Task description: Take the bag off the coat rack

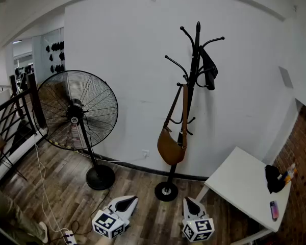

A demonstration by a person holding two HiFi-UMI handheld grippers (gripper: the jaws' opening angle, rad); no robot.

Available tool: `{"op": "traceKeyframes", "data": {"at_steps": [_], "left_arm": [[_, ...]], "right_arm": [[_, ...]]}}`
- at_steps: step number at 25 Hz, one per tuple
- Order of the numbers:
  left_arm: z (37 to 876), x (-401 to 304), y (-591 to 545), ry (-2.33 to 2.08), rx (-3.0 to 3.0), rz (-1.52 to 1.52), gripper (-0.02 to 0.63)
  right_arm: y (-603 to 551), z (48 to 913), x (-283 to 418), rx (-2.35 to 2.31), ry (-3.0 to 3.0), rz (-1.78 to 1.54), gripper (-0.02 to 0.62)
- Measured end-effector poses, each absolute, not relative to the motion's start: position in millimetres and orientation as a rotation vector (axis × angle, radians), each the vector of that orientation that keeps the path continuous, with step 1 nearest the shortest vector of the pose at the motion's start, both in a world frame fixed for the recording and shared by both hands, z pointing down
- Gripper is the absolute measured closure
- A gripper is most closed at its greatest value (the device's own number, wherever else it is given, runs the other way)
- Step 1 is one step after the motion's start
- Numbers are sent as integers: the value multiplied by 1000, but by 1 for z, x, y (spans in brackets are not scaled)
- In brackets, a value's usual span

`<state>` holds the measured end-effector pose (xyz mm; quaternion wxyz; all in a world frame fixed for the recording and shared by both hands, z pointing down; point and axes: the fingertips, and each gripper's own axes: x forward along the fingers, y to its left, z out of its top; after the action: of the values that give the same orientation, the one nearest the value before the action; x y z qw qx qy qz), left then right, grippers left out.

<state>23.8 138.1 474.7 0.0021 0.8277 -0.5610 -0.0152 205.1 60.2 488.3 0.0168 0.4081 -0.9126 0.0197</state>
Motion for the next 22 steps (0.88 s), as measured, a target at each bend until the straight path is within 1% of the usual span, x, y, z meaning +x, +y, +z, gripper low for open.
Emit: {"op": "traceKeyframes", "data": {"at_steps": [7,11,12,13,14,15,17,20,21,22], "left_arm": [[478,12,105,-1779,2557,-94,597],[481,19,79,-1756,2606,-65,595],[482,19,72,-1771,2607,-62,578],[483,19,64,-1786,2600,-62,493],[485,19,57,-1797,2586,-67,384],[486,18,50,-1808,2569,-72,351],[488,16,38,-1837,2546,-75,351],[491,13,25,-1876,2525,-82,342],[491,12,21,-1885,2525,-82,339],[492,11,17,-1893,2525,-76,336]], "right_arm": [[20,487,194,1235,-2840,16,597],[-7,488,189,1199,-2890,79,595],[-15,489,188,1202,-2903,97,594],[-22,490,187,1209,-2907,105,592],[-30,492,187,1213,-2903,106,553],[-38,493,187,1216,-2898,101,517],[-52,493,188,1218,-2894,89,482],[-73,497,189,1227,-2894,88,410],[-79,499,189,1228,-2893,90,394],[-85,501,187,1225,-2891,94,393]]}}
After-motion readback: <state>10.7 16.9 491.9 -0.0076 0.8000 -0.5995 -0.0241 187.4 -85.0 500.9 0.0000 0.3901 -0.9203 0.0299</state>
